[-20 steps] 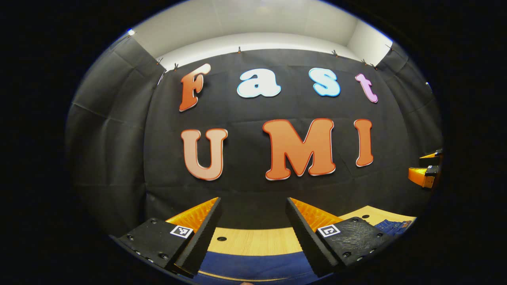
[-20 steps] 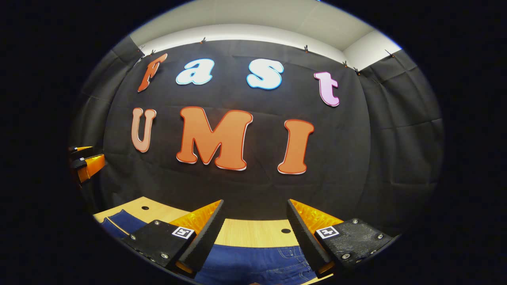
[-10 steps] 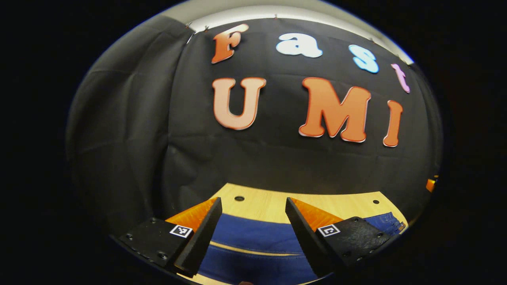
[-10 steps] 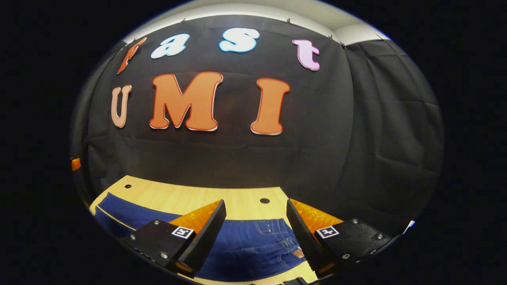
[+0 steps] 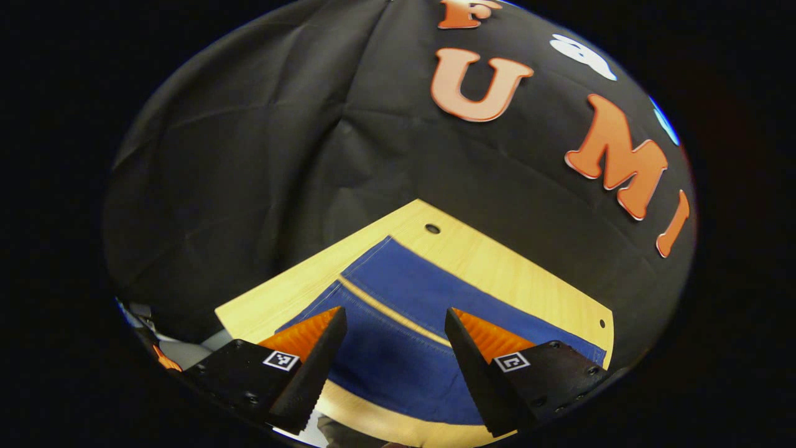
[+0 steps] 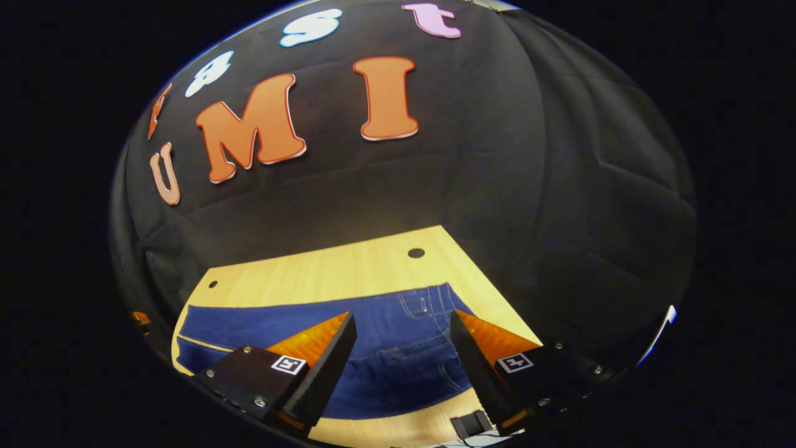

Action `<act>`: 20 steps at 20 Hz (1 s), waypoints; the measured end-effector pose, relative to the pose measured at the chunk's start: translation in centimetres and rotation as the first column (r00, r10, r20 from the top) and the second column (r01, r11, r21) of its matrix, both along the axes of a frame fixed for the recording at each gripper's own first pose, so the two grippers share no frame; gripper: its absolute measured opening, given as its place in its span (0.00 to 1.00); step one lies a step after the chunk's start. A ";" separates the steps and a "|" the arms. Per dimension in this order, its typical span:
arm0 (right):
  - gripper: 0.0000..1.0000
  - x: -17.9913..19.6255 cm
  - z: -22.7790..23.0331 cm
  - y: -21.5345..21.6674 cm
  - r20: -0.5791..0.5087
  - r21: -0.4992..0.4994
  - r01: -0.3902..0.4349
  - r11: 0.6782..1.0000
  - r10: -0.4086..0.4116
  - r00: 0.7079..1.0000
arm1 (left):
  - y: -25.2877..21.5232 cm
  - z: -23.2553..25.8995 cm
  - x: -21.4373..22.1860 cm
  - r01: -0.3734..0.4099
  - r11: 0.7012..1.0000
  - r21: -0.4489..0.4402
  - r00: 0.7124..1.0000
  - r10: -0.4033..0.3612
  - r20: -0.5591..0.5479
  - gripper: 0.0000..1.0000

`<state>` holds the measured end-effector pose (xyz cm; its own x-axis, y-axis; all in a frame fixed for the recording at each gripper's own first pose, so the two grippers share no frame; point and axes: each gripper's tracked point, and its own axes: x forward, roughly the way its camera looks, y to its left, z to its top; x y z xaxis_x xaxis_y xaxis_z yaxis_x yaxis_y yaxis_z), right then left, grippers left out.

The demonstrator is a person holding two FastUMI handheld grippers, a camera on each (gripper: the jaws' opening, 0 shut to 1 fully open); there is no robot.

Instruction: Grasp the waist and the cuffs of the jeans and fold them to make the two legs overlap; first hold the waist and fold one-third of the jeans toward the cuffs, then hold the cuffs and fold the remaining one-third in the same direction to finish folding.

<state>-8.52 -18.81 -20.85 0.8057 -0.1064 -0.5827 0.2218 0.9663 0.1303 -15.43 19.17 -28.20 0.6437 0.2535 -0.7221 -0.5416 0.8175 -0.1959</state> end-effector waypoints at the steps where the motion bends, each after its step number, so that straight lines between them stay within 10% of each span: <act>1: 0.96 0.0 -0.8 -0.2 -0.024 0.020 0.000 1.000 0.000 1.000 | 0.5 -0.7 -0.6 -0.025 0.999 -0.019 1.000 0.025 -0.018 0.98; 9: 0.96 -0.8 -5.0 0.1 -0.163 0.142 0.082 0.986 -0.058 0.985 | 3.3 -8.4 -2.9 -0.187 0.941 -0.283 0.975 0.143 -0.167 0.98; 20: 0.96 -2.6 -12.1 1.9 -0.406 0.277 0.310 0.909 -0.182 0.895 | 6.3 -17.3 -6.4 -0.430 0.738 -0.520 0.892 0.259 -0.369 0.98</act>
